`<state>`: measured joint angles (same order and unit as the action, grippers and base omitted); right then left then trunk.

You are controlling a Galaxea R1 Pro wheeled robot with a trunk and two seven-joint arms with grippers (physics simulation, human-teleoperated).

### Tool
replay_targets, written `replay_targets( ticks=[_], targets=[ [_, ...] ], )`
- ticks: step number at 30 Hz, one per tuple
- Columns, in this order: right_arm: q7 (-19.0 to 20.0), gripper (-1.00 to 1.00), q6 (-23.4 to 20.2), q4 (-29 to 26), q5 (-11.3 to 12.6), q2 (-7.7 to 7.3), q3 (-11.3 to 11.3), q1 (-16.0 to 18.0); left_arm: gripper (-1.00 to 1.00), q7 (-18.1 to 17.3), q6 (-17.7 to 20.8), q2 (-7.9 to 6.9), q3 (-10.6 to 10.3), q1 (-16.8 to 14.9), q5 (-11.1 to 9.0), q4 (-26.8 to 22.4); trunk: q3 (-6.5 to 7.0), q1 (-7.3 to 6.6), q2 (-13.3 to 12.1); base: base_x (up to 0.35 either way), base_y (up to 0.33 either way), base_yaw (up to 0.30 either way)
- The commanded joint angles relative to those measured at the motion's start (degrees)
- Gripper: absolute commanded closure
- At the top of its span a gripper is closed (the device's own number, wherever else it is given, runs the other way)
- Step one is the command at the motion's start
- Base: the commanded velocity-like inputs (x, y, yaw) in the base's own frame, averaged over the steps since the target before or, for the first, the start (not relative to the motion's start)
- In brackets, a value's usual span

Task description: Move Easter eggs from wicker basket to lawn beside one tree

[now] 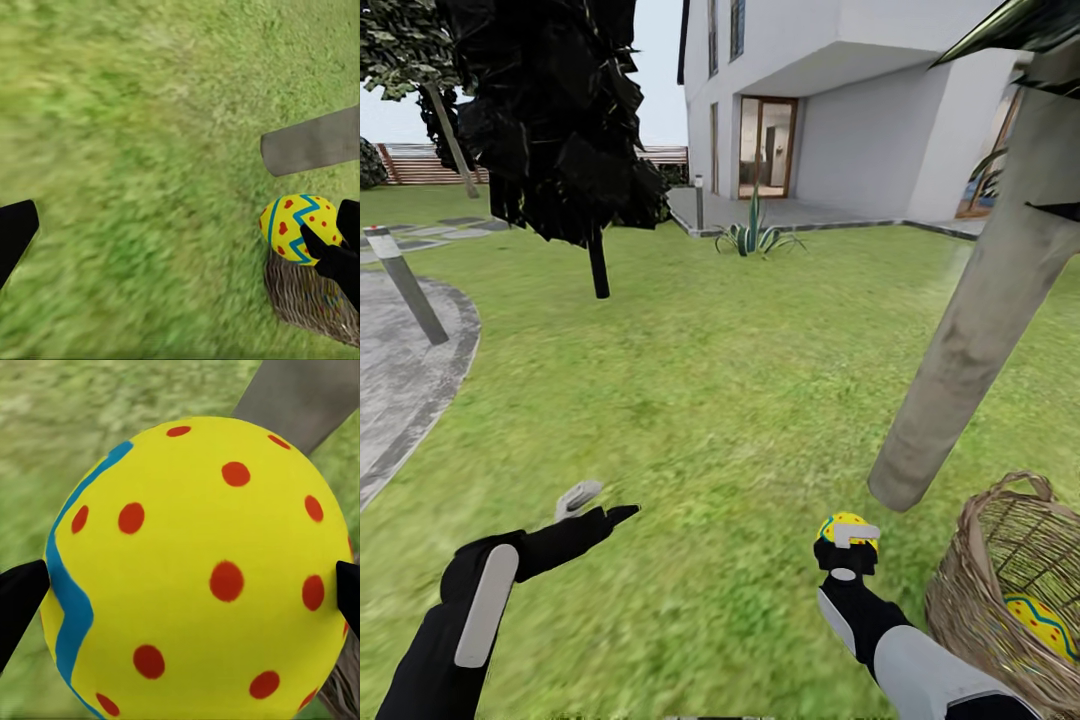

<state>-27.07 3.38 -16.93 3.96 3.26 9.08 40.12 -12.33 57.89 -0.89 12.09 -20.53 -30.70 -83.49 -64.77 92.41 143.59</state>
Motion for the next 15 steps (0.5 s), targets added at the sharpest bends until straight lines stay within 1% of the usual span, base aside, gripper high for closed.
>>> replay_targets(
  ticks=[1, 6, 15],
  targets=[
    [-0.26, 1.00, 0.29, 0.06, 0.38, -0.01, 0.35, 0.05, -1.00, -0.59, 0.22, -0.30, 0.08, -0.04, 0.45, -0.01, -0.28, 0.01, 0.04, 0.000, 0.000, 0.000],
    [-0.32, 1.00, 0.37, -0.01, 0.36, 0.06, 0.54, 0.05, -1.00, -0.59, 0.32, -0.59, 0.13, -0.04, 0.47, -0.01, -1.38, 0.14, 0.10, 0.000, 0.000, 0.000],
    [-0.35, 1.00, 0.48, -0.04, 0.28, -0.01, 0.48, 0.05, -1.00, -0.59, 0.38, -0.60, 0.13, -0.04, 0.47, -0.01, -3.38, 0.37, 0.22, 0.000, 0.000, 0.000]
  ],
)
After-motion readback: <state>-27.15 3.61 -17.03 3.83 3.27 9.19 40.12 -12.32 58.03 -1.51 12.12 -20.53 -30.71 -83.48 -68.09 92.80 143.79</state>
